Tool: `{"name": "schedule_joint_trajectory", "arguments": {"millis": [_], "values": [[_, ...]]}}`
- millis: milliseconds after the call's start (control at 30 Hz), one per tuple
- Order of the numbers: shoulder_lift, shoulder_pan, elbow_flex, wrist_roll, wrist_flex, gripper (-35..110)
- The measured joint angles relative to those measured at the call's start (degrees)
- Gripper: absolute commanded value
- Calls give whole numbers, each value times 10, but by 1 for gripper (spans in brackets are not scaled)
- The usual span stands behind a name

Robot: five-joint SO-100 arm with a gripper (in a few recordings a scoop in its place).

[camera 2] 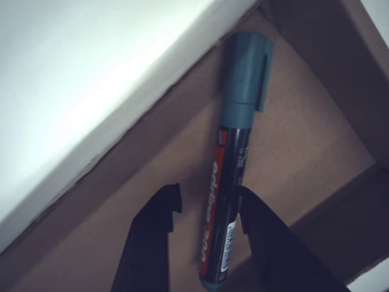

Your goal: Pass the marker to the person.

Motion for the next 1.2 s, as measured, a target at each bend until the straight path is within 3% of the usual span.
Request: {"name": "schedule_joint_trajectory", "arguments": {"millis": [533, 767, 1200], "values": [[-36, -2, 4, 22, -13, 19], [-40, -4, 4, 8, -3, -5], [-34, 1, 7, 20, -3, -5]]}}
